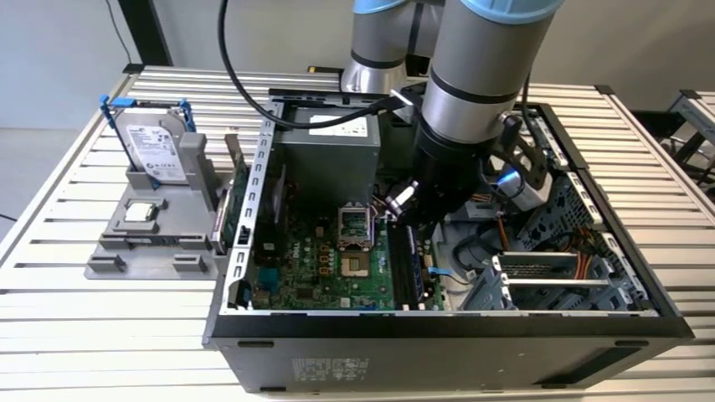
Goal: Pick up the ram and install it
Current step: 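Press down the ram until it locks into place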
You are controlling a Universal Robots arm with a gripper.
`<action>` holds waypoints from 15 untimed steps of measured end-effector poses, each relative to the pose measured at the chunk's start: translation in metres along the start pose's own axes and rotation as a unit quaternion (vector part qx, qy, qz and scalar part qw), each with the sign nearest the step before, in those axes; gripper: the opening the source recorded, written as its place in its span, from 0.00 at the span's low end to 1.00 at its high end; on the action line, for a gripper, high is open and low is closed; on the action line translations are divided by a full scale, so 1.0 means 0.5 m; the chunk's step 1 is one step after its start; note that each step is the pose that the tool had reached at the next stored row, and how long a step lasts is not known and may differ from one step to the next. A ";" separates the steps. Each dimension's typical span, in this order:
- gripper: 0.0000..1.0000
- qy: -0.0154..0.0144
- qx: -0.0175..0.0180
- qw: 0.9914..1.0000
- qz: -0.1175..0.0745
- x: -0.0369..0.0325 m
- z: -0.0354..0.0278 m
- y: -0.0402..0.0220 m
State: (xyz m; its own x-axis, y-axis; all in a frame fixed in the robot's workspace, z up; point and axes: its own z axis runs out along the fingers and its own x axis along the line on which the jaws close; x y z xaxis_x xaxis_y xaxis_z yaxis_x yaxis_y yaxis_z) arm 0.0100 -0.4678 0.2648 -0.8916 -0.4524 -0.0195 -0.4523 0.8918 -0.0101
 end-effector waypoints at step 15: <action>0.00 -0.001 0.000 1.000 -0.025 0.000 -0.001 0.000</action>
State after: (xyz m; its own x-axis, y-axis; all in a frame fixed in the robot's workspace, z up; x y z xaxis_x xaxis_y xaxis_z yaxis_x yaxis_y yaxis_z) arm 0.0099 -0.4678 0.2653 -0.8681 -0.4960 -0.0200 -0.4959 0.8683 -0.0103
